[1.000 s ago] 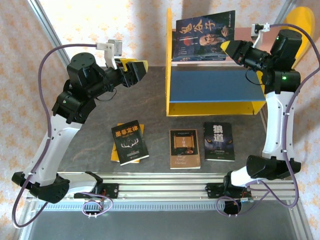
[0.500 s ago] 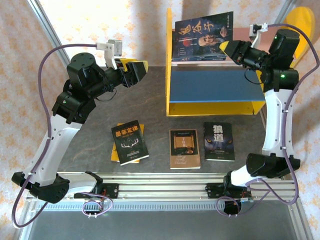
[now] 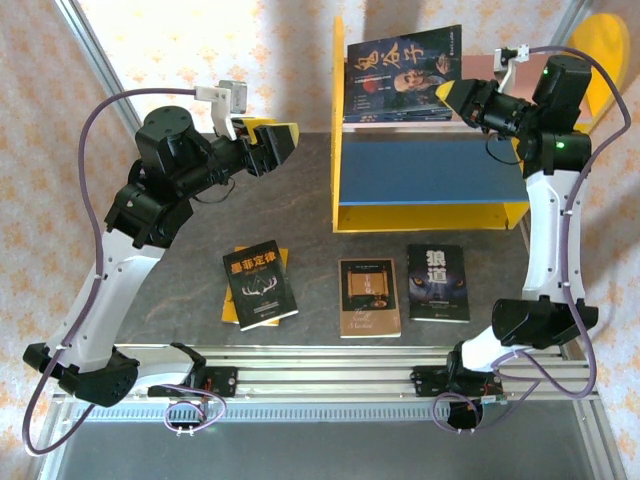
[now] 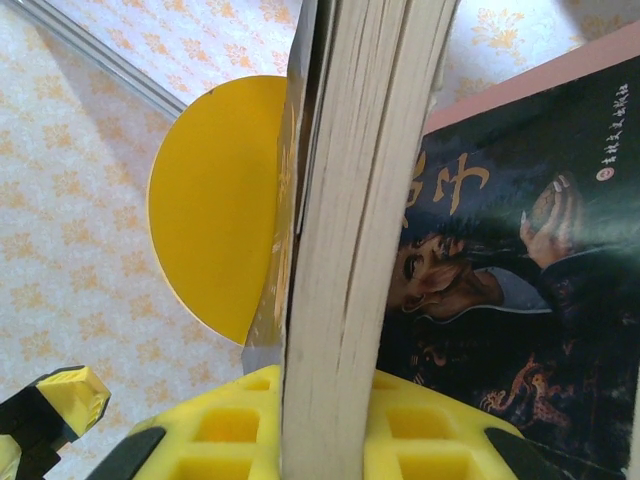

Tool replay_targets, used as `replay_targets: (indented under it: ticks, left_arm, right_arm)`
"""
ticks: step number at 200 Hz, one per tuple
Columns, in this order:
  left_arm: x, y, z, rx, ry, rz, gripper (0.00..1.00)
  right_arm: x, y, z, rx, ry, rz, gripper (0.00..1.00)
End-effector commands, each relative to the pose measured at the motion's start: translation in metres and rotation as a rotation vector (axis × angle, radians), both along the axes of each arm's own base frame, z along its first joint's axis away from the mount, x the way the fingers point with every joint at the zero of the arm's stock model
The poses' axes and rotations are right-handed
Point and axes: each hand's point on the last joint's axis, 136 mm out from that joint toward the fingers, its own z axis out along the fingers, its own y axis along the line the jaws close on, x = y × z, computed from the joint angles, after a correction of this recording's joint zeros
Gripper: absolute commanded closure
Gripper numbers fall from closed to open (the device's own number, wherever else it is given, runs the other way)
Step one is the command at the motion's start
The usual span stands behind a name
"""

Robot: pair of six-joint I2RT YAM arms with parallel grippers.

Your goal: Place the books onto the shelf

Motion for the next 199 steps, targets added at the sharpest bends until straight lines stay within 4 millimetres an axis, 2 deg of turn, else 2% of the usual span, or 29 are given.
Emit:
replay_targets:
  ticks: [1,52,145,199]
  left_arm:
    - [-0.007,-0.001,0.011,-0.009,-0.023,-0.017,0.38]
    - [-0.010,0.001,0.014,-0.004,-0.032,-0.013,0.37]
    - [-0.008,0.001,0.012,0.001,-0.028,-0.008,0.37]
    - [-0.008,0.001,0.011,0.005,-0.028,-0.006,0.37]
  right_arm:
    - [-0.004,0.004,0.027,-0.018,-0.108,0.014,0.91]
    - [0.008,0.004,0.021,-0.037,-0.087,0.002,0.85]
    - [0.019,0.007,0.011,-0.083,-0.061,0.000,0.64]
    - [0.022,0.001,0.004,-0.124,-0.047,-0.040,0.52]
